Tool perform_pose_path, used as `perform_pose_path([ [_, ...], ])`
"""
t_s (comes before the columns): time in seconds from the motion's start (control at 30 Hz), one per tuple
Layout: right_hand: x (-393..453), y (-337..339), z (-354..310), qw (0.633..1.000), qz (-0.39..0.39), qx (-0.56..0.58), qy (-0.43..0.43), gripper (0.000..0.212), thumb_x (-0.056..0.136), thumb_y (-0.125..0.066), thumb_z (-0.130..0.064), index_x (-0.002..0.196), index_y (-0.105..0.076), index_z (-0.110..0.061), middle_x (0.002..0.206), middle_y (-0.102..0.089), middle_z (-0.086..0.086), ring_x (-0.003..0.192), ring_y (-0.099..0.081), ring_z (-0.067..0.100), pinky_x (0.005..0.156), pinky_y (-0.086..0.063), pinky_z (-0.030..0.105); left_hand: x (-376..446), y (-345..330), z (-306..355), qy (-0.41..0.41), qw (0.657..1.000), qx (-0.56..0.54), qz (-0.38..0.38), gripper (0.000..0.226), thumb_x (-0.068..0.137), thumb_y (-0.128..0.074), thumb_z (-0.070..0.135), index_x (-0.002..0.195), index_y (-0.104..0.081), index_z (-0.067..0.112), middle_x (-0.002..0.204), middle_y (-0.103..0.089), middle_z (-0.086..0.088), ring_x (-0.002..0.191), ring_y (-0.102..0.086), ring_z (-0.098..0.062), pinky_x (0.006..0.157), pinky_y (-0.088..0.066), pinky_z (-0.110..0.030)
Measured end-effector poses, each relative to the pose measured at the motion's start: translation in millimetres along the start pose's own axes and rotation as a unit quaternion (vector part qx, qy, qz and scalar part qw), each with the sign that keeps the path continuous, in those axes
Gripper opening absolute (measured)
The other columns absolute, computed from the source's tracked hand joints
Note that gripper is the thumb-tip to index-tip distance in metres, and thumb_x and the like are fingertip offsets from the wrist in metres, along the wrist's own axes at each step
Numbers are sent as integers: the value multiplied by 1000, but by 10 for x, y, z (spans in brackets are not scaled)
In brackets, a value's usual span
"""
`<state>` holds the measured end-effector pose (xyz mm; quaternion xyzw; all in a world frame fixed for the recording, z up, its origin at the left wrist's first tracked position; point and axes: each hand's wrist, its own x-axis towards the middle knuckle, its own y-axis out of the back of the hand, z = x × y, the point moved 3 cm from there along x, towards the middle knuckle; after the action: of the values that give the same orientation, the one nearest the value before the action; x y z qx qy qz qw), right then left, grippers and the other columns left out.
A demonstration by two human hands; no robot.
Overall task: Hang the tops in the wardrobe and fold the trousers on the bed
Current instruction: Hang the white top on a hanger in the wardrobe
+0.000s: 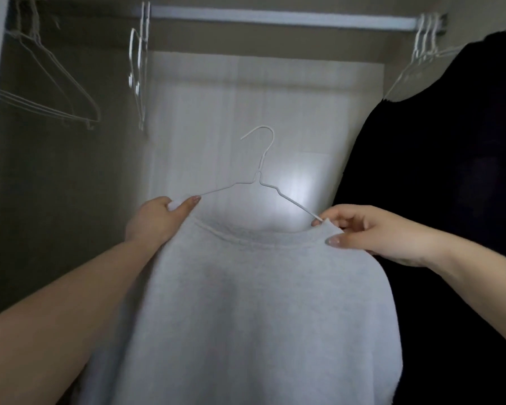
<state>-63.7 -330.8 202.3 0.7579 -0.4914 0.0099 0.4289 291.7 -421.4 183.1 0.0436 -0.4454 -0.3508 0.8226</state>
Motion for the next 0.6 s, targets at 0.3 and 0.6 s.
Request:
perform_pose_path([
  [0.3,-113,408,-259,974,210,85,-30,6,84,-63,-10,87,-68,-12,117,-62,12,88,-61,24,78,-48,37,280,-241,953,-46,986,-159,-30,74,81,-52,69,134,-50,18,140,-49,-12,130,-44,-31,107,-36,-39],
  [0.6,55,911,-750,960,279,25,-17,39,82,-44,7,63,-69,-14,75,-57,14,65,-51,22,59,-39,27,-127,-593,2157,-96,916,-346,-182,69,87,-56,55,145,-36,24,140,-46,4,123,-46,-12,86,-28,-7],
])
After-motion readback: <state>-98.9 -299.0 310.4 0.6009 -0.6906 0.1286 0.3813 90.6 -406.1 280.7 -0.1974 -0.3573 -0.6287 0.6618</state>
